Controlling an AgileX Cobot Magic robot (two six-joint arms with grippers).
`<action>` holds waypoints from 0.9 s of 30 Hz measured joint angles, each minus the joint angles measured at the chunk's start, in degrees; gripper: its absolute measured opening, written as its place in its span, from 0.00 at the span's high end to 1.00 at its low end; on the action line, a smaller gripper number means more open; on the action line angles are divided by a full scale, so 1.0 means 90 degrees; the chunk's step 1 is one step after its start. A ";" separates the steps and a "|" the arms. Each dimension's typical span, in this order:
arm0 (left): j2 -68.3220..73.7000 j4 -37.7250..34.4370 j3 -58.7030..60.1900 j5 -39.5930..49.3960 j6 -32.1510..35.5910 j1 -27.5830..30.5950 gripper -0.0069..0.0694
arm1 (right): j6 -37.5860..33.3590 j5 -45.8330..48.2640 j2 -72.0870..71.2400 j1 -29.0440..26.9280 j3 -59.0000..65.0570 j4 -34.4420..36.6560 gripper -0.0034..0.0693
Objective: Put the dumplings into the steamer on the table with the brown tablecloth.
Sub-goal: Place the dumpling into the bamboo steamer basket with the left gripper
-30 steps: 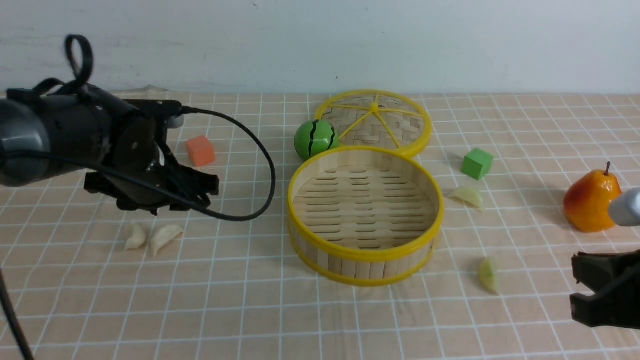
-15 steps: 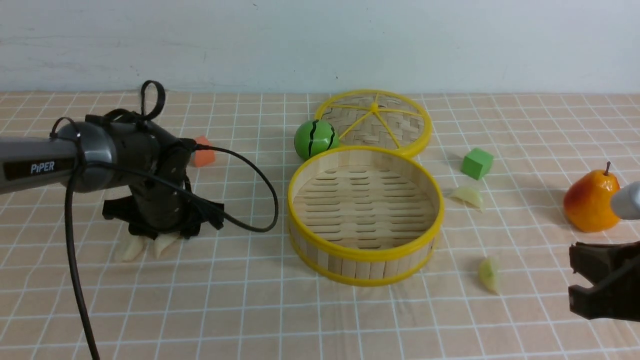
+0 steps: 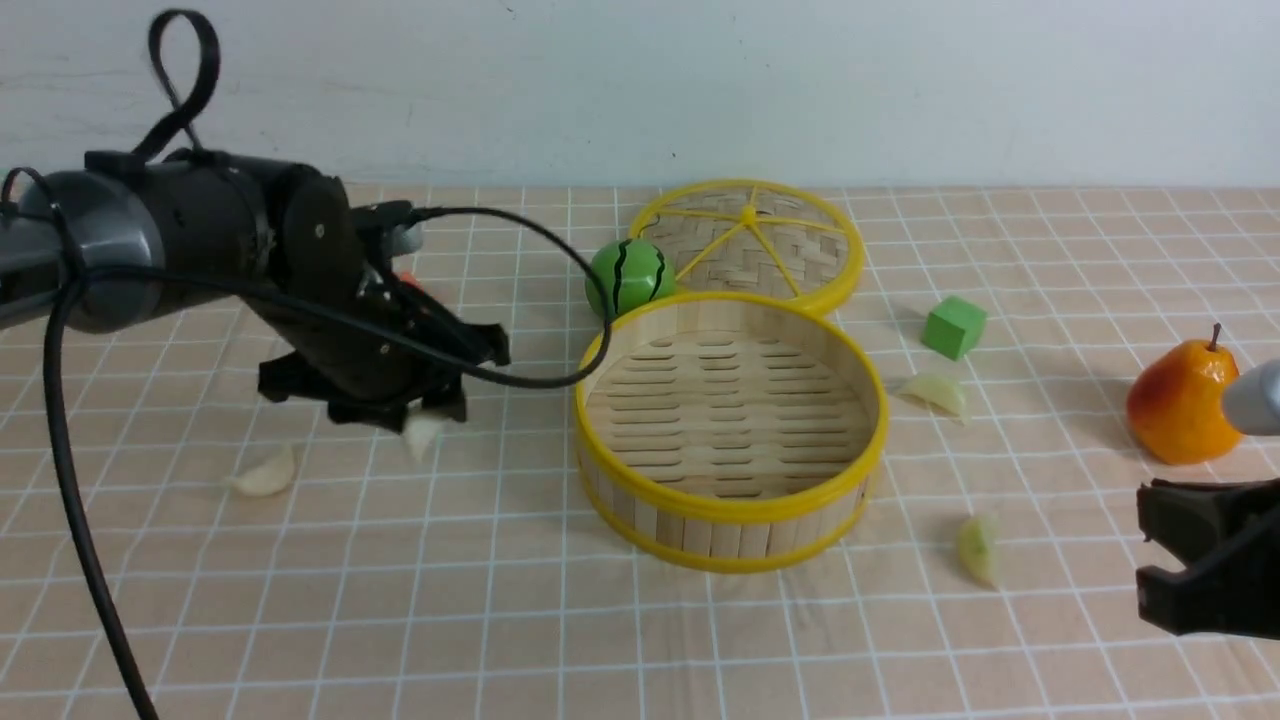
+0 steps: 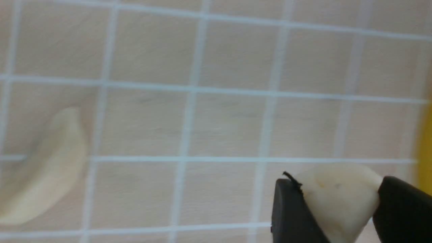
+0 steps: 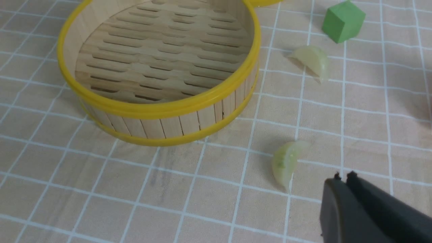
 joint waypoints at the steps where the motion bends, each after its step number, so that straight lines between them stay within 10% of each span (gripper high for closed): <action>1: -0.0035 -0.0204 -0.0059 -0.0061 0.0252 -0.0084 0.50 | 0.0000 -0.0006 0.0000 0.0000 0.0000 0.0000 0.91; 10: 0.0748 -0.1923 -0.1282 -0.1372 0.2832 -0.1072 0.54 | 0.0000 -0.0148 0.0114 0.0007 0.0000 0.0000 0.90; 18: 0.2192 -0.1937 -0.1898 -0.2314 0.3291 -0.1129 0.59 | 0.0000 -0.0153 0.0419 0.0007 0.0000 0.0311 0.89; 27: 0.1345 -0.1295 -0.1941 -0.0815 0.3359 -0.1129 0.31 | 0.0000 -0.0168 0.0706 0.0007 -0.0005 0.0341 0.88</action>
